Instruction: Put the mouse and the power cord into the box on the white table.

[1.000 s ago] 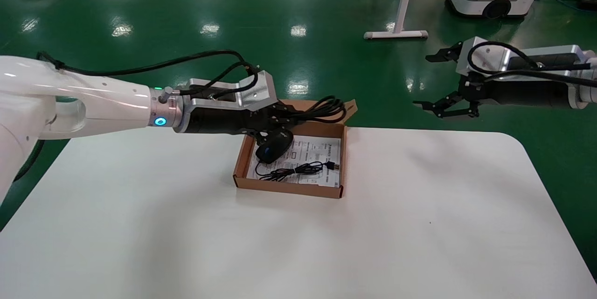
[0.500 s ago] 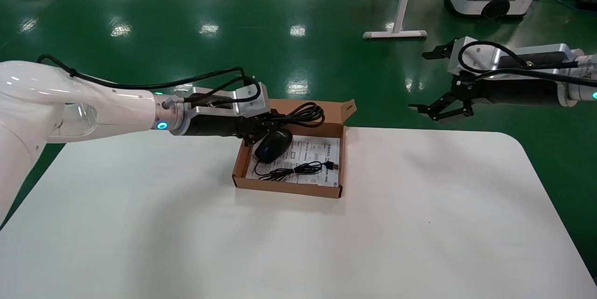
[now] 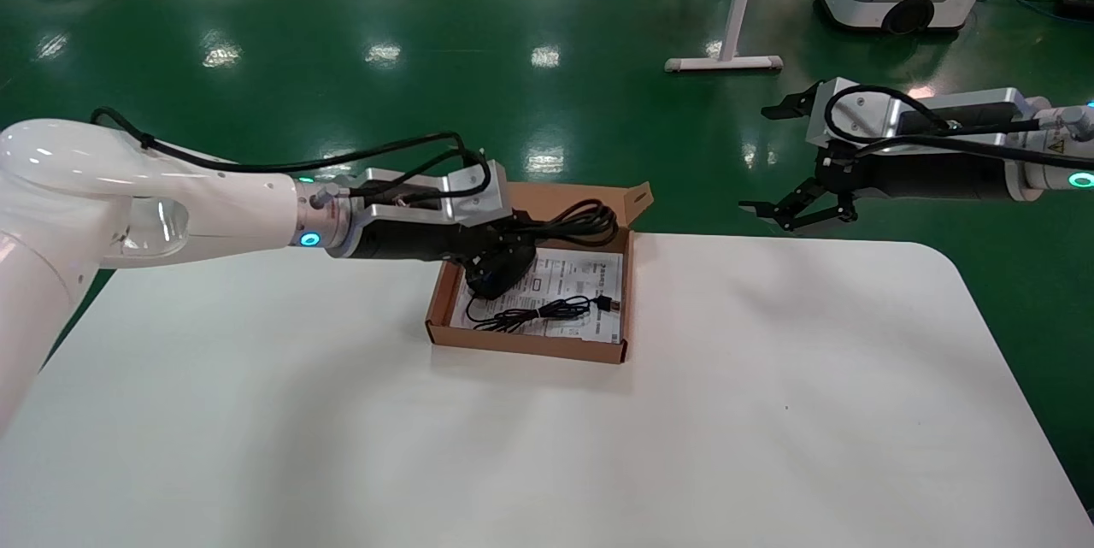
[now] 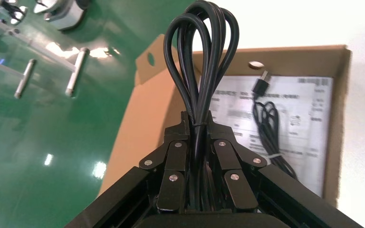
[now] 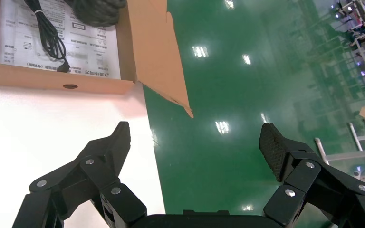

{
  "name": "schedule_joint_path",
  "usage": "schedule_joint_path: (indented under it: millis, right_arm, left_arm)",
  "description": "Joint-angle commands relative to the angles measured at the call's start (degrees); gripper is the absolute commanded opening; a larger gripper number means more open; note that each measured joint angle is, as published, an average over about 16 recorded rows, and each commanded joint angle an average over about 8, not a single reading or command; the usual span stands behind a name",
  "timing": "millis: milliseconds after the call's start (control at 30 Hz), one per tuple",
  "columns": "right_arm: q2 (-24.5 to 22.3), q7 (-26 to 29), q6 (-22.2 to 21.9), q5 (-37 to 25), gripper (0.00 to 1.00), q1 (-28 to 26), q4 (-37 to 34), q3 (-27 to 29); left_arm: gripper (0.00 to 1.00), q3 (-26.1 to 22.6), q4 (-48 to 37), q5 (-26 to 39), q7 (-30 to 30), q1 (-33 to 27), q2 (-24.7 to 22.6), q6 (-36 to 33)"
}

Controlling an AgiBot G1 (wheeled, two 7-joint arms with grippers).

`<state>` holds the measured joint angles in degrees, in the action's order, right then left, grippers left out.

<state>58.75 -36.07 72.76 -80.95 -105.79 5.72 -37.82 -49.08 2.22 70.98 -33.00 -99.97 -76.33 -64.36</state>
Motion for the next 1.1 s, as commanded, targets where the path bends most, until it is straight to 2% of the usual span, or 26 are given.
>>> schedule_joint_path:
  millis: [33, 67, 333, 500, 1100]
  right_arm:
    - [0.0, 0.1, 0.0, -0.1, 1.0, 0.0, 0.0, -0.1]
    - [0.0, 0.3, 0.0, -0.1, 1.0, 0.1, 0.0, -0.1]
    - [-0.4, 1.5, -0.4, 1.4, 1.0, 0.5, -0.7, 1.2]
    - [-1.1, 2.8, -0.1, 2.7, 1.0, 1.8, 1.2, 1.8]
    - [-7.8, 15.9, 3.8, 13.5, 1.0, 14.4, 21.1, 7.8]
  left_arm:
    - [0.96, -0.2, 0.2, 0.3, 0.0, 0.1, 0.0, -0.3]
    - [1.0, -0.3, 0.2, 0.3, 0.1, 0.0, 0.0, -0.3]
    - [1.0, -0.3, 0.5, 0.3, 0.4, 0.3, 0.1, -0.4]
    - [1.0, 0.7, 2.7, -0.6, 1.6, 1.4, 1.3, -1.0]
    - [1.0, 10.4, 23.1, -9.1, 14.2, 12.5, 13.2, -7.1]
